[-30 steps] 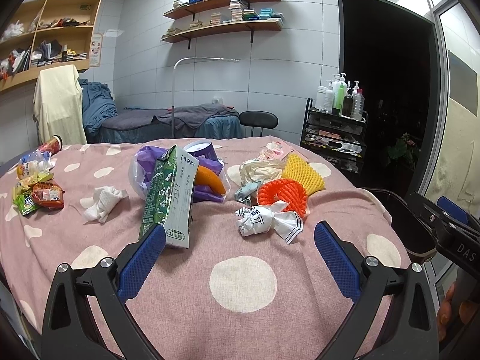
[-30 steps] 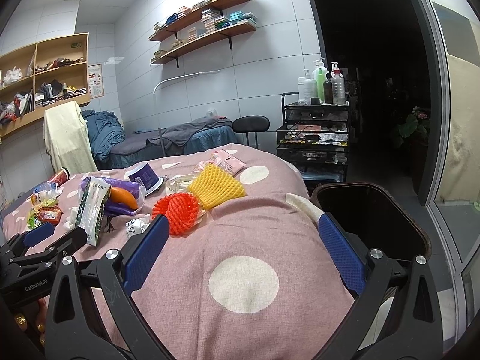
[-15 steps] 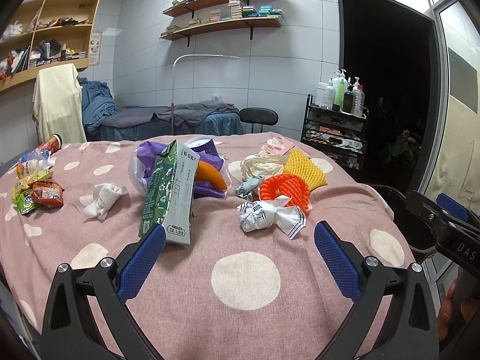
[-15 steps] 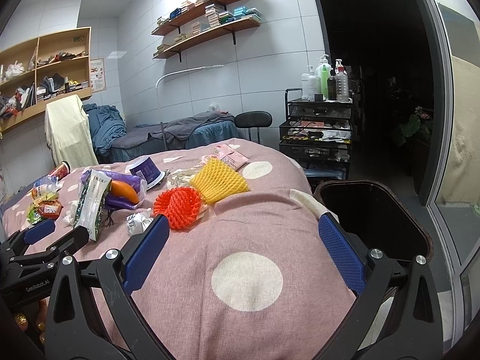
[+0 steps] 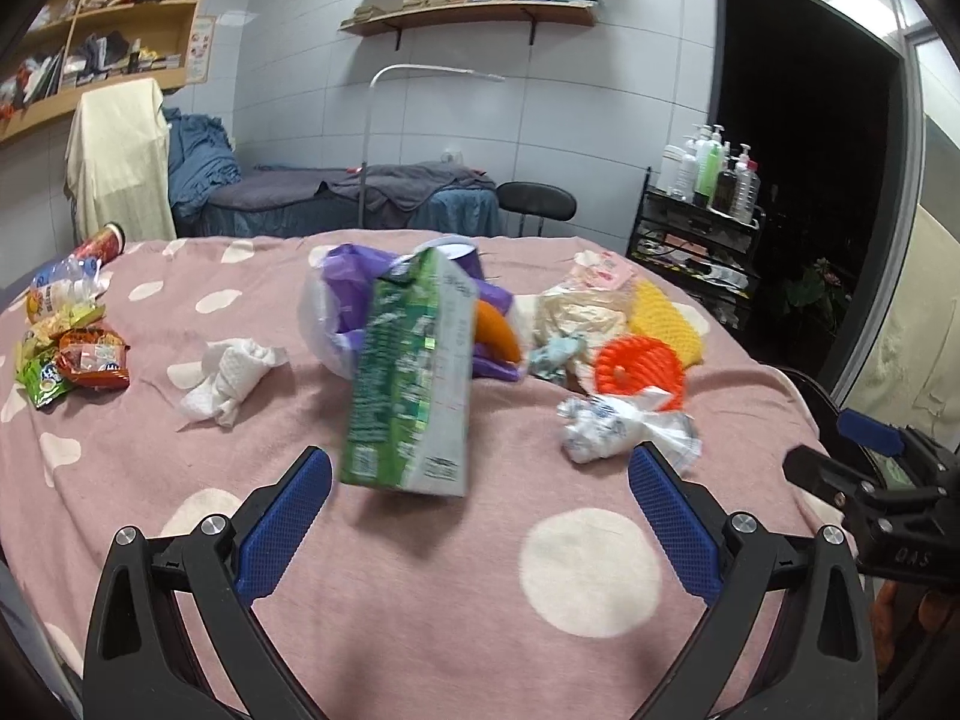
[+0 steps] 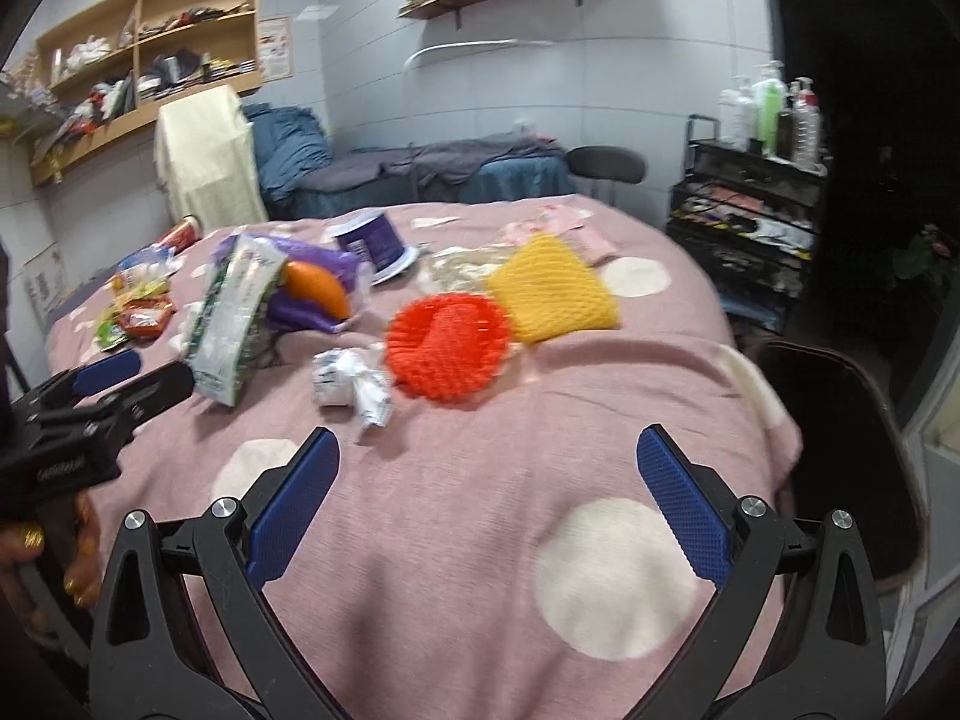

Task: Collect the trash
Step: 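Grasp the green juice carton with the left tool while the right tool grasps the white wrapper, then carry both items to the brown bin while the right tool releases the wrapper inside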

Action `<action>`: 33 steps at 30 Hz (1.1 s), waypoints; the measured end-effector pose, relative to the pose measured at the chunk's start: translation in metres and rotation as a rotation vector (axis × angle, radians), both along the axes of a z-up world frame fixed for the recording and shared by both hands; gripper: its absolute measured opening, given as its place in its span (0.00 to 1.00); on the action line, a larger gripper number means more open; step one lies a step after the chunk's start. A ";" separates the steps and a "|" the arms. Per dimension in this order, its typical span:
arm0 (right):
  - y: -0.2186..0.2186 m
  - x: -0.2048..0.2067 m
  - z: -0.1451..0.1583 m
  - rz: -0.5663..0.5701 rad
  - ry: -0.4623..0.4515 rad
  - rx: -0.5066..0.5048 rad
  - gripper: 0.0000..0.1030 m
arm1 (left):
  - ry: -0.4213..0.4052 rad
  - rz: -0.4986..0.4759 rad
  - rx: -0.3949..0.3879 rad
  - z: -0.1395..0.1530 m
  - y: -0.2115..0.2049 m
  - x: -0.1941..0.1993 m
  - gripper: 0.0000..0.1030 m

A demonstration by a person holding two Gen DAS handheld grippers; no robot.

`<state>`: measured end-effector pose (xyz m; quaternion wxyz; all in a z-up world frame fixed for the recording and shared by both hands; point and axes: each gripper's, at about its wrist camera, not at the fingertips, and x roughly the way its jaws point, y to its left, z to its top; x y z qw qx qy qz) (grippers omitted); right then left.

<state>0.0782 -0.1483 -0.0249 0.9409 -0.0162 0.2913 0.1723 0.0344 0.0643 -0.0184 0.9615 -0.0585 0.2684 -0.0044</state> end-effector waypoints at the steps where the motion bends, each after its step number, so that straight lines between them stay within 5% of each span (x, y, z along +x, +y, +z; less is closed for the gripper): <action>1: 0.004 0.004 0.000 0.030 0.013 0.006 0.96 | 0.015 0.003 -0.011 0.000 0.008 0.006 0.95; 11: 0.047 0.041 0.000 0.181 0.101 -0.044 0.96 | 0.156 -0.026 -0.108 -0.011 0.042 0.051 0.88; 17: 0.075 0.064 -0.006 0.242 0.165 -0.122 0.94 | 0.226 -0.068 -0.098 -0.020 0.041 0.069 0.70; 20: 0.084 0.075 -0.013 0.262 0.209 -0.138 0.74 | 0.250 -0.086 -0.121 -0.024 0.039 0.070 0.58; 25: 0.090 0.084 -0.025 0.290 0.264 -0.120 0.40 | 0.238 -0.077 -0.119 -0.026 0.038 0.066 0.54; 28: 0.090 0.079 -0.023 0.304 0.248 -0.112 0.29 | 0.227 -0.071 -0.124 -0.025 0.038 0.064 0.52; 33: 0.084 0.071 -0.021 0.303 0.234 -0.080 0.25 | 0.198 -0.064 -0.131 -0.021 0.035 0.058 0.48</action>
